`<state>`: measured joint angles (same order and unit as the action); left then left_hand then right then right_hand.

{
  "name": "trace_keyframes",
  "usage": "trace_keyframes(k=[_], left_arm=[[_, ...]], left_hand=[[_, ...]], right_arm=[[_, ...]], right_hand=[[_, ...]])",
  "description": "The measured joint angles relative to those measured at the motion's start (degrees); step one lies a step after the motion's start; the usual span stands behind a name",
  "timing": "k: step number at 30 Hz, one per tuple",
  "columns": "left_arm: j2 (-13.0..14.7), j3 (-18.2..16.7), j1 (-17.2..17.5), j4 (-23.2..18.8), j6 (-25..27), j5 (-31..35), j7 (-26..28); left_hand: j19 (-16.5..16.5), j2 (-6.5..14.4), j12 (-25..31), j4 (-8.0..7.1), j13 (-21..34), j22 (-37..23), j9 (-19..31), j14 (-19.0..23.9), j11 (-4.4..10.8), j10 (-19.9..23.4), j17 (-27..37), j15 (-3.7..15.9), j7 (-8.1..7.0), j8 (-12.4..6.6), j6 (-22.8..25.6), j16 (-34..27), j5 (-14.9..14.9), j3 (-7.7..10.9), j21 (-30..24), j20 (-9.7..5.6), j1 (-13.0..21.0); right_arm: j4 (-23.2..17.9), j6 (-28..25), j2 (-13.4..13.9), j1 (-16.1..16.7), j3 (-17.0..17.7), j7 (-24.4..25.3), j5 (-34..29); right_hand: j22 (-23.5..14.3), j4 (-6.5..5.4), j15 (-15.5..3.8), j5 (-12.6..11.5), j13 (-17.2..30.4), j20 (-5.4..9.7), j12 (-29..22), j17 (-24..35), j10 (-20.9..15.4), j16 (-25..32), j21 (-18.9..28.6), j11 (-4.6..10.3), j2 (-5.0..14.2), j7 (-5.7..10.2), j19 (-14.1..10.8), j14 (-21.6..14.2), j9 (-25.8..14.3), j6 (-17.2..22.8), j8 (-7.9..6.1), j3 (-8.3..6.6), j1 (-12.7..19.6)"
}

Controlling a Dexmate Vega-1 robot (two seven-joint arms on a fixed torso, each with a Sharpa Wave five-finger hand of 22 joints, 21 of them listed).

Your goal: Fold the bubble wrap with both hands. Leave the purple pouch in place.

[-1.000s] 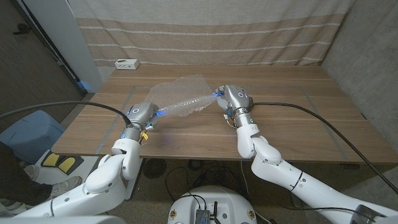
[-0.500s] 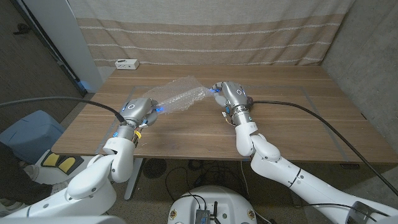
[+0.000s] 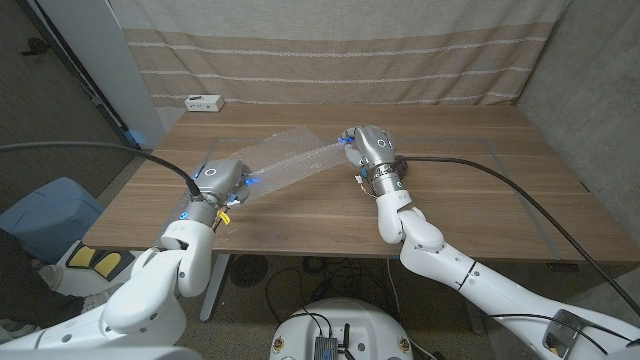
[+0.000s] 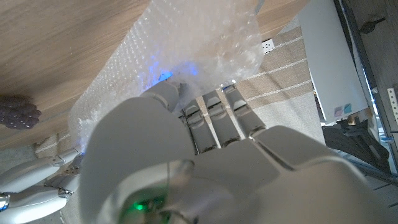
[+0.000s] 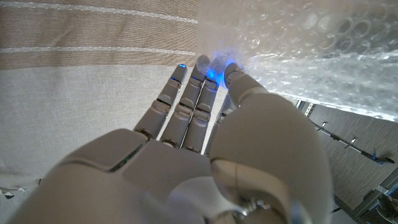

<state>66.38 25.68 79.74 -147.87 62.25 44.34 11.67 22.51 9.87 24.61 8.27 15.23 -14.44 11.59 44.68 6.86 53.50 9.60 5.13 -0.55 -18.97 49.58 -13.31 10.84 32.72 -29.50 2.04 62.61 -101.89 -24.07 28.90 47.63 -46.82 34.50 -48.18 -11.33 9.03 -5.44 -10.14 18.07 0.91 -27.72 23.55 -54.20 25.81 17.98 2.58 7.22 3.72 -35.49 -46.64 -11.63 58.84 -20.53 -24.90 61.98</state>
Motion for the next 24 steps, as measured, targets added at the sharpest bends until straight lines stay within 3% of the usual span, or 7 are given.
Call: trace_keyframes(k=[4,14,24], left_arm=[[0.32,-2.18,0.91,0.05,-0.18,-1.28,-0.44],[-0.46,-9.5,4.74,2.15,-6.29,-10.15,3.19],[-0.66,-12.78,5.47,3.78,-7.81,-12.62,5.41]], left_hand=[[-0.3,0.0,0.0,0.24,0.06,0.08,-0.02,-0.31,0.0,0.0,0.0,-0.3,0.0,0.04,-0.01,0.45,-0.01,0.23,0.0,0.3,0.0],[-0.3,-0.16,0.0,0.48,0.1,0.08,0.02,-0.3,0.0,0.0,0.0,-0.3,-0.01,0.44,-0.01,0.89,-0.02,0.47,0.0,0.3,-0.15],[-0.3,-0.38,0.0,0.49,0.13,0.35,0.28,-0.3,0.01,0.0,0.01,-0.3,0.32,0.87,0.32,0.89,-0.03,0.46,-0.44,0.3,-0.38]], right_arm=[[0.28,-0.67,-0.01,-0.22,-0.19,0.35,-0.97],[2.46,0.23,-0.51,-2.81,-1.11,0.85,-1.57],[7.21,4.68,-2.82,-7.02,-1.79,1.96,0.82]], right_hand=[[0.0,0.0,-0.08,0.0,-0.22,-0.08,0.43,0.25,0.18,-0.03,0.0,0.19,0.02,0.62,0.33,0.35,0.0,0.0,0.21,0.0,-0.02],[0.0,-0.26,0.11,0.0,-0.53,0.1,0.43,0.51,0.18,-0.03,0.0,0.18,0.4,0.63,0.51,0.52,0.0,0.0,0.21,0.26,-0.4],[0.0,-0.32,0.11,0.0,-0.53,0.1,0.43,0.77,0.18,-0.42,0.0,0.18,0.63,0.63,0.5,0.51,0.02,0.0,0.22,0.35,-0.63]])
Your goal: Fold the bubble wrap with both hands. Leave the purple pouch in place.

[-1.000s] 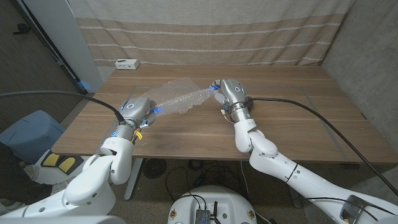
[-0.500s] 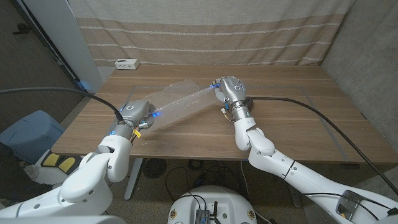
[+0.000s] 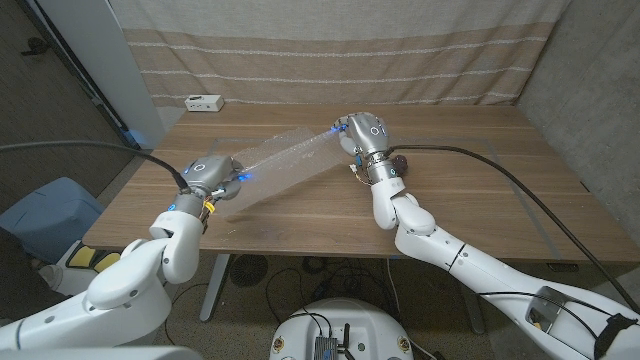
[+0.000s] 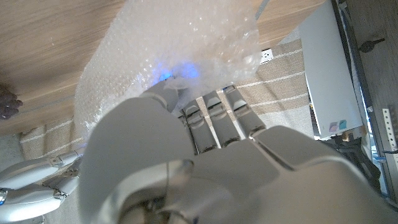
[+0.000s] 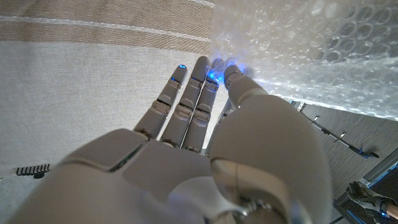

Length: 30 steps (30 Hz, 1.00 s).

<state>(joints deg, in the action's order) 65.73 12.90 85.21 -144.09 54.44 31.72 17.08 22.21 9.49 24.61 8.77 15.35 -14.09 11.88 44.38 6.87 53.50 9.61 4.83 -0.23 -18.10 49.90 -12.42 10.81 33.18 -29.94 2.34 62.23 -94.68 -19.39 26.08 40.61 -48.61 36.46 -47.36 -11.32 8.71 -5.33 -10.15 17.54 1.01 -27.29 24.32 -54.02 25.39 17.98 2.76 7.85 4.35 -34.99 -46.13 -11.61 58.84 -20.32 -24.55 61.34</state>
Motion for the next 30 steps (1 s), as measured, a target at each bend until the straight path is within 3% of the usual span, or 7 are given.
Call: trace_keyframes(k=[7,19,21,22,28,30], left_arm=[[0.38,-0.58,-1.2,1.15,-0.57,-0.78,0.26],[1.87,2.59,-8.64,5.08,-0.66,-0.76,-1.59],[2.03,3.46,-10.31,6.03,-0.81,-0.51,-2.21],[2.07,3.92,-11.11,6.45,-0.85,-0.42,-2.4],[2.11,6.29,-15.23,8.43,-1.06,0.3,-3.35],[2.08,7.01,-16.51,9.04,-1.3,0.8,-3.93]], left_hand=[[0.0,0.0,0.0,0.01,0.02,-0.01,0.0,0.0,-0.22,0.22,0.0,0.0,0.0,0.0,0.0,0.0,-0.01,-0.01,0.0,0.0,0.0],[-0.3,0.0,0.0,-0.13,0.03,-0.01,-0.01,0.22,-0.23,0.23,0.0,0.2,-0.2,0.0,0.2,0.36,-0.06,0.13,-0.44,-0.31,0.0],[-0.3,-0.01,0.0,-0.14,0.03,-0.01,-0.01,0.22,-0.23,0.24,0.0,0.2,-0.2,0.0,0.2,0.36,-0.06,0.13,-0.44,-0.31,0.0],[-0.3,-0.01,0.0,-0.14,0.03,0.06,-0.01,0.22,-0.23,0.24,0.01,0.2,-0.2,0.0,0.2,0.35,-0.06,0.13,-0.44,-0.31,0.0],[-0.3,-0.23,0.0,-0.14,0.04,0.27,-0.01,0.22,-0.31,0.33,0.08,0.2,-0.5,0.4,0.5,0.35,-0.06,0.13,-0.85,-0.31,-0.22],[-0.3,-0.23,0.0,-0.14,0.05,0.27,-0.01,0.22,-0.31,0.33,0.15,0.2,-0.5,0.45,0.5,0.35,-0.06,0.13,-0.85,-0.3,-0.22]], right_arm=[[4.29,3.52,-2.06,-3.28,-0.05,0.31,2.93],[14.74,10.67,-6.86,-10.59,-1.12,0.23,9.71],[14.74,11.6,-6.86,-10.59,-1.12,0.23,10.49],[17.34,12.59,-7.93,-12.22,-1.47,0.23,11.3],[22.0,15.7,-9.82,-14.97,-2.0,0.9,13.88],[25.37,16.82,-11.14,-16.86,-2.4,1.31,14.74]], right_hand=[[0.0,0.0,0.0,0.0,-0.26,0.0,0.0,-0.12,0.0,0.0,0.0,0.0,0.0,0.0,0.0,0.0,0.01,0.0,0.0,0.0,0.0],[0.0,0.01,0.0,0.0,-0.26,-0.3,0.0,0.01,-0.01,-0.45,0.0,0.0,-0.01,0.0,0.3,-0.01,-0.27,0.0,0.0,0.0,0.01],[0.0,0.01,0.0,0.0,-0.26,-0.3,0.0,0.01,-0.01,-0.45,0.0,0.0,-0.01,0.0,0.3,-0.01,-0.27,0.0,0.0,0.0,0.01],[0.0,0.01,0.0,0.0,-0.26,-0.3,0.0,0.01,-0.02,-0.45,0.0,-0.02,-0.01,-0.01,0.3,-0.01,-0.27,0.0,0.0,0.0,0.01],[0.0,0.01,0.0,0.0,-0.26,-0.3,0.0,0.28,-0.23,-0.45,0.0,-0.21,-0.01,-0.24,0.3,-0.01,-0.26,0.23,0.01,0.0,0.02],[0.0,0.01,0.0,0.0,-0.26,-0.3,0.0,0.28,-0.22,-0.45,0.0,-0.21,-0.01,-0.24,0.29,-0.01,-0.26,0.23,0.01,0.0,0.02]])
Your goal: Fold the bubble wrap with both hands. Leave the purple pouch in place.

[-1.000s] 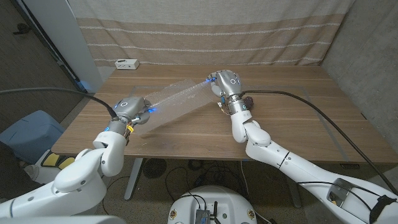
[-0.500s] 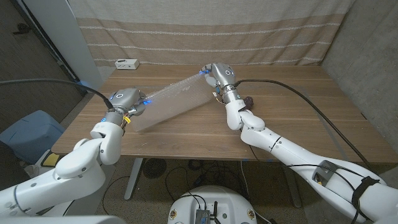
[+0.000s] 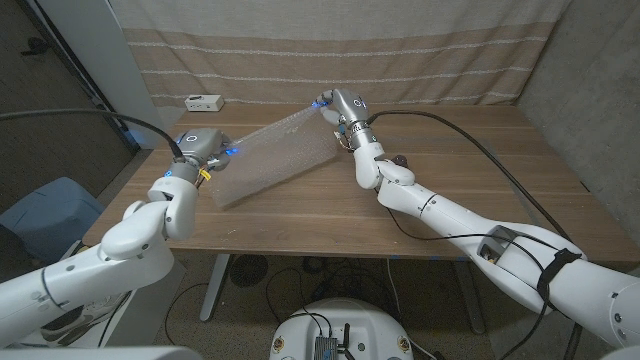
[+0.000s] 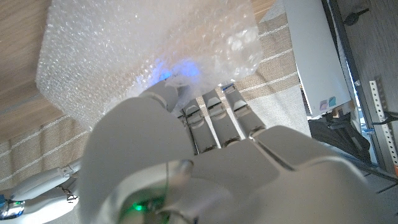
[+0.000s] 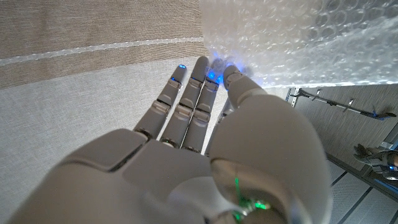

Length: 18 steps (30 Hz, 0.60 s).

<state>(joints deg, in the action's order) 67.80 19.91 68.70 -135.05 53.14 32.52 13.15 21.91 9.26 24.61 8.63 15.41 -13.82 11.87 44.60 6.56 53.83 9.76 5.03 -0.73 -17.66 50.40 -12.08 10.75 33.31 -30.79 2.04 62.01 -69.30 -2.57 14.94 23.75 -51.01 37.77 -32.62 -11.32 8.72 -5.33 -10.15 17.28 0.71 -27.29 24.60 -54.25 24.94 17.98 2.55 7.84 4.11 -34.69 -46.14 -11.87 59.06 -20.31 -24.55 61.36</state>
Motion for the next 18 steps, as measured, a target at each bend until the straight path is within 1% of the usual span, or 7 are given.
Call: trace_keyframes(k=[7,9,12,14,15,16,18], left_arm=[[-0.61,2.46,-3.98,2.13,-0.09,1.53,-1.26],[-1.0,3.39,-5.58,3.14,-0.04,2.15,-1.78],[-1.44,4.42,-7.13,4.22,-0.04,2.15,-1.78],[-1.74,4.99,-8.06,4.9,0.02,2.89,-2.43],[-1.95,5.43,-8.75,5.43,0.05,3.29,-2.74],[-2.15,5.87,-9.34,5.91,0.08,3.88,-3.28],[-2.43,6.54,-10.21,6.58,0.11,4.4,-3.75]], left_hand=[[0.0,0.0,0.0,0.0,0.23,0.0,0.0,0.2,0.0,0.0,-0.04,-0.2,0.0,0.0,0.0,0.22,0.0,0.0,0.0,0.0,0.0],[0.0,0.0,0.0,0.0,0.23,-0.01,0.0,0.2,0.01,0.0,-0.14,-0.2,0.0,0.0,0.0,0.22,0.0,0.0,0.0,0.0,0.0],[0.0,0.0,0.0,0.0,0.24,-0.01,0.0,0.43,0.01,0.0,-0.03,0.03,0.0,0.0,0.0,0.22,0.0,0.0,0.0,0.0,0.0],[0.0,0.0,0.0,0.0,0.24,-0.01,0.0,0.51,0.01,-0.01,0.0,0.11,0.0,0.07,0.0,0.22,0.0,0.0,0.0,0.0,0.0],[0.06,0.0,0.0,0.0,0.24,-0.01,0.0,0.51,0.01,-0.01,0.0,0.11,0.0,0.28,0.0,0.22,0.0,0.0,-0.19,-0.06,0.0],[0.21,0.0,0.0,0.0,0.24,-0.01,0.0,0.51,0.01,-0.01,0.0,0.11,0.0,0.29,0.0,0.22,-0.01,0.0,-0.38,-0.21,0.0],[0.22,0.0,0.0,0.0,0.25,0.21,0.0,0.51,0.02,-0.01,0.0,0.11,0.0,0.29,0.0,0.22,-0.01,0.0,-0.38,-0.21,0.0]], right_arm=[[7.39,3.74,-2.87,-3.87,-1.19,1.78,2.26],[11.31,5.73,-4.42,-5.76,-1.9,2.63,3.24],[11.31,7.55,-4.42,-5.76,-1.9,3.36,4.22],[19.01,9.53,-7.47,-9.14,-3.33,4.06,5.3],[19.01,9.81,-7.47,-9.14,-3.33,4.16,5.45],[23.26,10.65,-9.38,-11.09,-4.19,4.43,5.96],[26.53,11.92,-10.92,-12.54,-4.92,4.7,6.81]], right_hand=[[0.0,0.0,0.0,0.0,0.01,0.0,0.0,0.0,0.0,0.0,0.0,0.0,0.0,0.0,0.0,0.0,0.0,0.0,0.0,0.0,0.01],[0.0,0.0,0.0,0.0,0.01,0.0,0.0,0.0,0.0,0.0,0.0,0.0,0.0,0.0,0.0,0.0,0.01,0.0,0.0,0.0,0.01],[0.0,0.0,0.0,0.0,0.01,0.0,0.0,0.0,0.0,0.0,0.0,0.0,0.0,0.0,0.0,0.0,0.01,0.0,0.0,0.0,0.01],[0.0,0.01,0.0,0.0,0.01,0.0,0.0,-0.01,0.0,0.0,0.0,0.0,0.01,0.0,0.0,0.0,0.01,-0.01,0.0,0.0,0.01],[0.0,0.0,0.0,0.0,0.01,0.0,0.0,-0.01,0.0,0.0,0.17,0.0,0.01,0.0,0.0,0.0,0.01,-0.01,0.0,0.0,0.01],[0.0,0.01,0.0,0.0,0.01,0.0,0.0,-0.01,0.0,-0.14,0.25,0.0,0.01,0.0,0.0,0.0,0.01,-0.01,0.0,0.0,0.02],[0.0,0.01,0.0,0.0,0.01,0.0,0.0,0.09,0.0,-0.38,0.25,0.0,0.01,0.0,0.0,0.0,0.01,-0.01,0.0,0.0,0.02]])
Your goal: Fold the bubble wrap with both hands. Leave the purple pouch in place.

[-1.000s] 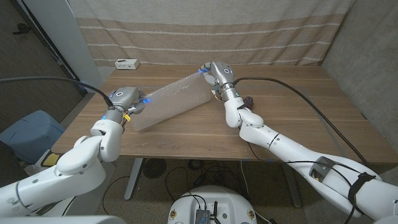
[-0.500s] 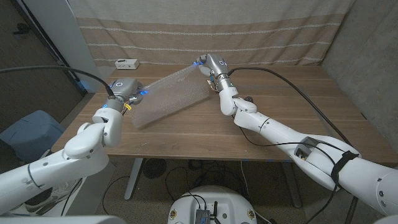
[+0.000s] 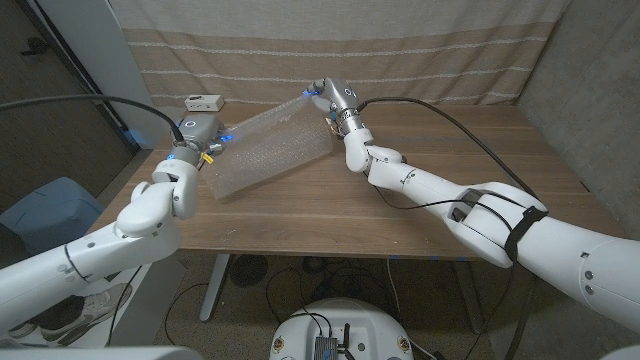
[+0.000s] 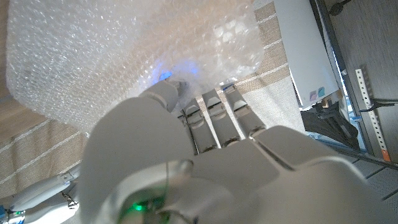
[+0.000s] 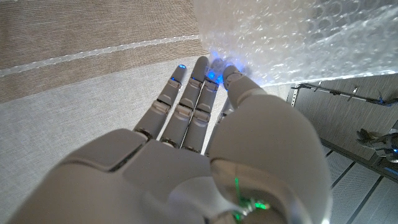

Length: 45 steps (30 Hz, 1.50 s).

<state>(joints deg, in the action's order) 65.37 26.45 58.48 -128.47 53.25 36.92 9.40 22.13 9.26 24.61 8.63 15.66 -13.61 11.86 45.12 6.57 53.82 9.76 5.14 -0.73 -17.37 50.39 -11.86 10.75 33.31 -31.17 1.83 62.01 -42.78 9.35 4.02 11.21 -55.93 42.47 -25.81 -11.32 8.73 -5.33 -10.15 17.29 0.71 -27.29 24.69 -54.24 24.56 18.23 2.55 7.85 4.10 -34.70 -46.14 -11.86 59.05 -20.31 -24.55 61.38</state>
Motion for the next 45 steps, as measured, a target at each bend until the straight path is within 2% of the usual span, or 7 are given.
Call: trace_keyframes(k=[7,8,10,18,32,39,45], left_arm=[[-1.39,2.32,-3.19,3.12,0.0,0.28,-0.19],[-1.63,2.59,-3.58,3.63,-0.17,1.9,-1.41],[-1.97,2.94,-4.08,4.3,-0.36,2.13,-1.66],[-3.88,4.48,-6.6,8.07,-0.36,2.13,-1.66],[-7.48,8.13,-11.07,15.17,-2.86,5.72,-2.49],[-7.48,8.13,-11.07,15.17,-2.82,7.35,-2.21],[-11.03,11.87,-14.74,22.16,-1.93,9.44,-1.83]], left_hand=[[0.0,0.0,0.0,0.0,0.01,0.05,0.27,0.0,0.01,-0.01,0.0,0.0,-0.23,-0.01,0.23,0.21,-0.15,0.0,-0.17,0.0,0.0],[0.0,-0.08,0.0,0.0,0.01,0.05,0.27,0.0,0.01,-0.01,0.0,0.0,-0.23,-0.01,0.23,0.21,-0.15,0.0,-0.23,0.0,-0.07],[0.0,-0.23,0.0,0.0,0.01,0.05,0.27,0.0,0.01,-0.01,0.0,0.0,-0.23,0.2,0.22,0.21,-0.15,0.0,-0.28,0.0,-0.23],[0.0,-0.31,0.0,0.0,0.02,0.04,0.24,0.1,0.04,0.0,-0.01,-0.1,-0.11,0.22,0.73,0.21,-0.16,0.0,-0.28,0.0,-0.31],[-0.31,-0.46,0.0,0.08,0.02,0.31,0.24,0.41,-0.04,0.19,-0.01,0.2,-0.52,1.08,-0.14,0.21,-0.25,0.07,-0.62,-0.31,-0.46],[-0.31,-0.52,0.0,0.09,0.03,0.3,0.11,0.54,-0.03,0.2,-0.01,0.07,-0.72,1.71,-0.56,0.21,-0.26,0.06,-0.84,-0.31,-0.52],[-0.31,-0.53,0.0,0.12,0.03,0.3,0.12,0.63,-0.1,0.38,-0.02,-0.03,-0.82,1.93,-1.06,0.21,-0.26,0.03,-0.84,-0.31,-0.52]], right_arm=[[1.63,2.15,-0.78,-0.74,-0.38,-1.6,5.32],[12.88,2.03,-5.5,-5.3,-3.88,-2.32,6.31],[14.61,1.66,-6.32,-6.15,-4.81,-3.26,7.59],[14.61,-3.09,-6.32,-6.15,-4.81,-10.11,15.79],[17.58,-9.22,-8.68,-11.73,-13.34,-19.31,23.31],[17.6,-11.7,-8.88,-12.38,-14.05,-23.84,25.77],[17.68,-12.39,-8.89,-12.59,-14.32,-24.8,26.27]], right_hand=[[0.0,0.0,0.0,0.0,0.09,0.0,0.0,0.17,0.0,0.0,-0.01,0.0,0.0,0.0,0.0,0.0,0.02,0.0,0.0,0.0,0.0],[0.0,0.0,0.0,0.0,0.05,0.0,0.0,0.17,0.0,0.0,-0.01,0.0,0.0,0.0,0.0,0.0,0.02,0.0,0.0,0.0,0.0],[0.0,0.0,0.0,0.0,-0.01,0.0,0.0,0.17,0.0,0.0,-0.01,0.0,0.0,0.0,0.0,0.0,0.02,0.0,0.0,0.0,0.0],[0.0,0.02,0.0,0.0,-0.01,0.0,0.0,0.46,0.0,0.0,0.21,0.0,0.0,0.01,0.0,0.0,0.03,0.0,0.0,0.02,0.0],[0.0,0.04,0.0,0.0,0.0,0.0,0.5,0.7,0.01,-0.21,0.42,0.01,0.24,0.21,0.0,0.0,-0.01,-0.24,0.04,0.04,-0.25],[0.0,-0.12,0.0,0.0,-0.52,0.0,1.88,0.97,2.95,-0.44,0.63,-0.14,0.78,1.13,0.0,0.0,0.04,-4.58,2.23,-0.13,-0.77],[0.0,-0.55,-0.1,0.0,-1.05,-0.74,2.96,1.05,5.36,-1.28,0.85,-0.2,0.23,1.75,0.32,0.15,0.36,-9.19,4.65,0.29,-1.9]])
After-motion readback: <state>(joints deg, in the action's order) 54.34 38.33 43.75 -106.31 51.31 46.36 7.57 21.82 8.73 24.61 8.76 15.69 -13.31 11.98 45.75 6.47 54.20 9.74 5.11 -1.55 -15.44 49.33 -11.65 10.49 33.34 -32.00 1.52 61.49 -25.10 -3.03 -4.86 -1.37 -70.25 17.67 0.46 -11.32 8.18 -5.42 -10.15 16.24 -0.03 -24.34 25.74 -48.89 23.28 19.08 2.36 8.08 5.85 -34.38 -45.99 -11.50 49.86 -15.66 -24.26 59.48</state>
